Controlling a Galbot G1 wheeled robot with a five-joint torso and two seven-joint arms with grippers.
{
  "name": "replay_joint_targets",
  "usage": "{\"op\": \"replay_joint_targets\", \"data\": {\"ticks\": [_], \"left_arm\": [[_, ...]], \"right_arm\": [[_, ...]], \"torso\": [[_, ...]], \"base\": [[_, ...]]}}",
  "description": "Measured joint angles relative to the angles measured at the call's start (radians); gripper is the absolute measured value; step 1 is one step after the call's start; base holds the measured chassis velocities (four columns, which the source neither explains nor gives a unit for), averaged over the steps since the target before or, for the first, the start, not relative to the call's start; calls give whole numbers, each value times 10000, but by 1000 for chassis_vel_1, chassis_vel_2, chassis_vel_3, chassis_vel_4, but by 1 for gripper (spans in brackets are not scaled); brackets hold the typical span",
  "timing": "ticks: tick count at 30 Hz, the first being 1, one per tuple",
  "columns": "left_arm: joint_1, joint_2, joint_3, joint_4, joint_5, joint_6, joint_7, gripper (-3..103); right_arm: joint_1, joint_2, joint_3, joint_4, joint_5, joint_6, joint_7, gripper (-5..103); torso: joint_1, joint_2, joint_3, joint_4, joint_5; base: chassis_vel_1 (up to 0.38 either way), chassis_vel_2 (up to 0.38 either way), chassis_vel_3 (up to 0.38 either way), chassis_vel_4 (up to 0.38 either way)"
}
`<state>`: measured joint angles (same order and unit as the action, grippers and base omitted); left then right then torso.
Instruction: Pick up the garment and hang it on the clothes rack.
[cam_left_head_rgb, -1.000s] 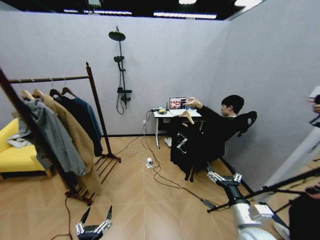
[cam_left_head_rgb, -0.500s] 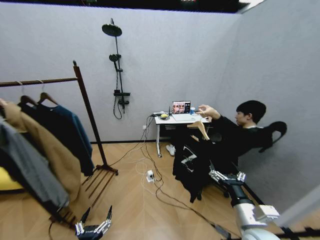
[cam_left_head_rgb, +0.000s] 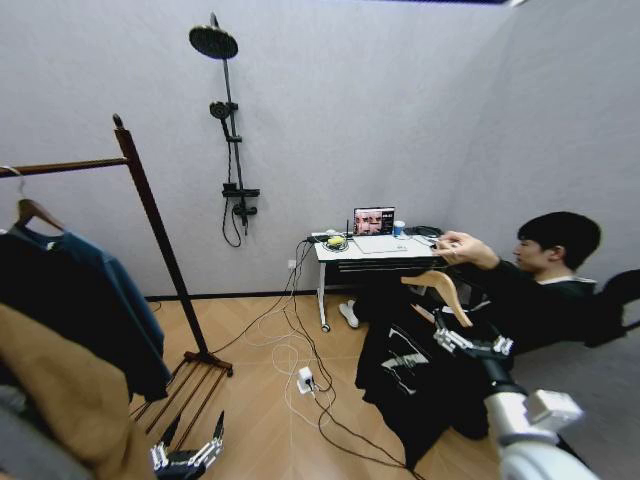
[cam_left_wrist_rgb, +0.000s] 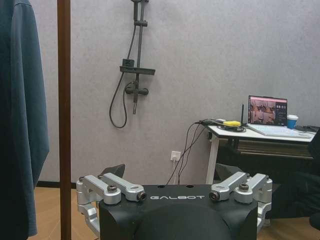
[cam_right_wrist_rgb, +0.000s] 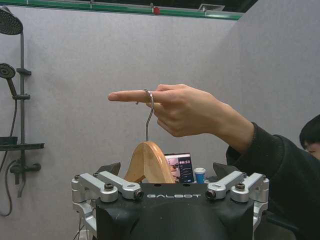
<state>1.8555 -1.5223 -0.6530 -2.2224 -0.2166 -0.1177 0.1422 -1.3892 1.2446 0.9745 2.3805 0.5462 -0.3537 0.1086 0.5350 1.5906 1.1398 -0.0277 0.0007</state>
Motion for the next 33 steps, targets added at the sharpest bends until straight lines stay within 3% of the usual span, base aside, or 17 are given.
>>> {"op": "replay_joint_targets", "data": {"ticks": [11, 13, 16, 22, 29, 31, 33], "left_arm": [[4, 0, 1, 0, 0, 0, 2, 100], [3, 0, 0, 0, 0, 0, 0, 100], [2, 0, 1, 0, 0, 0, 0, 100], [2, 0, 0, 0, 0, 0, 0, 100], [2, 0, 0, 0, 0, 0, 0, 100], [1, -1, 0, 0, 0, 0, 0, 100], [1, 0, 0, 0, 0, 0, 0, 100]], "right_arm": [[1214, -1576, 86, -1113, 1029, -441, -672, 100], [1850, -2200, -125, -1684, 1345, -513, -844, 100], [2136, -2423, -271, -1960, 1480, -538, -857, 103], [2617, -2499, -747, -2599, 1277, -535, -1006, 84], [2930, -2222, -1171, -3157, 953, -394, -1151, 51], [2978, -2191, -1216, -3219, 922, -368, -1151, 51], [3039, -2149, -1285, -3294, 861, -320, -1151, 41]], "torso": [[-24, 13, -8, -5, -3], [-10, 6, -2, 3, -5], [-6, 5, -3, 3, -7], [-6, 5, -3, -3, -6], [-10, 6, -3, -1, -6], [-10, 6, -3, 0, -7], [-9, 5, -3, -1, -7]], "base": [[44, -42, -43, 44], [0, 0, 0, 0], [0, 0, 0, 0], [0, 0, 0, 0], [0, 0, 0, 0], [0, 0, 0, 0], [0, 0, 0, 0]]}}
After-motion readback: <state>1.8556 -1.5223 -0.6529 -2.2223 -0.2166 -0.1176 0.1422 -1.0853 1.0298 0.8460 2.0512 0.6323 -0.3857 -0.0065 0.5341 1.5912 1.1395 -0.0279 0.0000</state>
